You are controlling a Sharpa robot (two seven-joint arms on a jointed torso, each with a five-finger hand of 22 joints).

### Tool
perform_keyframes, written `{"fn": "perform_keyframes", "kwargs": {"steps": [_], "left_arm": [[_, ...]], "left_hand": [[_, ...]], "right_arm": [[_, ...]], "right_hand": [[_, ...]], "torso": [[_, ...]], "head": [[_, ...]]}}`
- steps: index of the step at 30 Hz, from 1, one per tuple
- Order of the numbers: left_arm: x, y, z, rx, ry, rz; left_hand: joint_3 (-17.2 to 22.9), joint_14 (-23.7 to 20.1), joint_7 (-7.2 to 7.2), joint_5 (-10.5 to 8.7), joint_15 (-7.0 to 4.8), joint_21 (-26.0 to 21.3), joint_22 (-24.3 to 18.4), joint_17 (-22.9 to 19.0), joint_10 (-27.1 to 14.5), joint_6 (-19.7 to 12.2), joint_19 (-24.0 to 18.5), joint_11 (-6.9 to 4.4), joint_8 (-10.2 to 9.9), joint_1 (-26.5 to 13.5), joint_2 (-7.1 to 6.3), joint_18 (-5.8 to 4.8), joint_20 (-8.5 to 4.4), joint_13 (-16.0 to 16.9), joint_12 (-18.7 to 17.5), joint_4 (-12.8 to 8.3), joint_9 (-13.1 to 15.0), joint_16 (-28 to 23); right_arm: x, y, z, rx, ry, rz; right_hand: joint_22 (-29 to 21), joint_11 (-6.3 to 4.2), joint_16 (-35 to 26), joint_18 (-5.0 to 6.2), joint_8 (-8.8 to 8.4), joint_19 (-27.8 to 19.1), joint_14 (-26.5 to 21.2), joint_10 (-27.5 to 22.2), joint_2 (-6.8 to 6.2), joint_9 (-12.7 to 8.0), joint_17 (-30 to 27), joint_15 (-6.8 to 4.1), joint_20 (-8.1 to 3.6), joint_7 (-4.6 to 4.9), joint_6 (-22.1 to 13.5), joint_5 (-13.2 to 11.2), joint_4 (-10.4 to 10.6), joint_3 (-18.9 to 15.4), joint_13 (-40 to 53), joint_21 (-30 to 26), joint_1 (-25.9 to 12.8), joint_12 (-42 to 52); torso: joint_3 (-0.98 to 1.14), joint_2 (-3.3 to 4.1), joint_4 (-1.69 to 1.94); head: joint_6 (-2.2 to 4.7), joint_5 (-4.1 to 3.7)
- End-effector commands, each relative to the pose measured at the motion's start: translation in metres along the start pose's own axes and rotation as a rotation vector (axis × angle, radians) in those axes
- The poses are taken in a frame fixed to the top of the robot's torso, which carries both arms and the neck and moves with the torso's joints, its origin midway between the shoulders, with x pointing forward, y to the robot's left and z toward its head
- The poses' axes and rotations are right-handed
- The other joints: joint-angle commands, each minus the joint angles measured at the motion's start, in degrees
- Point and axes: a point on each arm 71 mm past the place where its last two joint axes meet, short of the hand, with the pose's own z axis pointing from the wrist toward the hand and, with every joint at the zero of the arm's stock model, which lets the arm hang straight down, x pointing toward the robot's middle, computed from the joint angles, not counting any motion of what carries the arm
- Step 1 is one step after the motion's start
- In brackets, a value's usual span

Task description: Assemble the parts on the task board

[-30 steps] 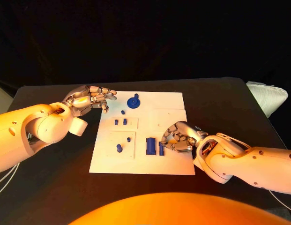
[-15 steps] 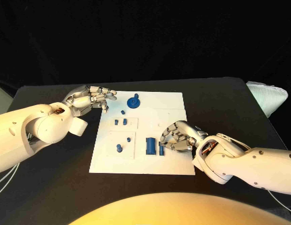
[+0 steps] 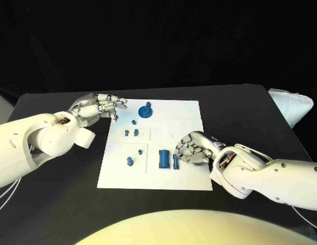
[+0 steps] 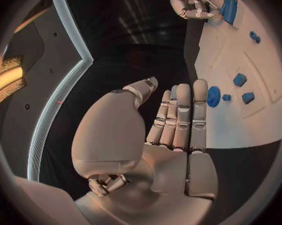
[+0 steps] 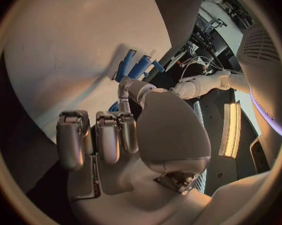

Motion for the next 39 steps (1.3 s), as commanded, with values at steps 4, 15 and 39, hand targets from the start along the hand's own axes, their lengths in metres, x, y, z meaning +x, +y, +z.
{"fn": "perform_keyframes", "kwargs": {"steps": [4, 15, 39], "left_arm": [[0.0023, -0.0008, 0.0005, 0.006, 0.018, -0.001], [0.0023, -0.0008, 0.0004, 0.006, 0.018, -0.001], [0.0024, -0.0008, 0.0007, 0.006, 0.018, 0.0]], "left_hand": [[-0.1, -0.3, 0.05, -0.07, -0.15, -0.4, 0.0, 0.1, -0.2, -0.5, -0.2, -0.09, 0.0, 0.6, 0.14, 0.82, 0.01, 0.1, 0.4, 0.5, -0.1, -0.2], [-0.1, -0.3, 0.05, -0.07, -0.15, -0.4, 0.0, 0.1, -0.2, -0.5, -0.2, -0.09, 0.0, 0.6, 0.14, 0.82, 0.01, 0.1, 0.4, 0.5, -0.1, -0.2], [-0.1, -0.3, 0.05, -0.07, -0.15, -0.4, 0.0, 0.1, -0.2, -0.5, -0.2, -0.09, 0.0, 0.6, 0.14, 0.82, 0.01, 0.1, 0.4, 0.5, -0.1, -0.2]], "right_arm": [[0.0091, -0.0035, -0.0001, 0.024, 0.081, -0.057], [0.0079, -0.0042, 0.0018, 0.055, 0.045, -0.088], [0.0064, -0.0071, 0.0029, 0.07, 0.029, -0.132]], "right_hand": [[14.1, -0.39, 0.4, -0.56, 0.45, 5.2, 6.0, 5.7, 0.57, 0.3, 15.1, -0.5, -0.25, 0.16, 0.4, -1.6, -0.9, 0.5, 14.6, 0.4, 0.6, 0.5], [14.2, -0.4, 0.4, -0.64, 0.7, 5.3, 6.0, 5.9, 0.83, 0.4, 15.1, -0.49, -0.22, 0.14, 0.5, -2.3, -1.2, 0.9, 14.8, 0.7, 0.4, 1.1], [14.1, -1.23, 0.4, -0.53, 2.15, 5.1, 6.0, 5.8, -1.4, 0.2, 15.1, -1.22, -0.87, -0.83, 0.9, 0.9, -1.6, 0.1, 14.7, 0.2, -2.0, 0.9]], "torso": [[-0.01, -0.03, 0.0], [-0.01, -0.03, 0.02], [0.03, -0.04, -0.02]], "head": [[0.01, -0.02], [0.01, -0.04], [0.01, -0.08]]}}
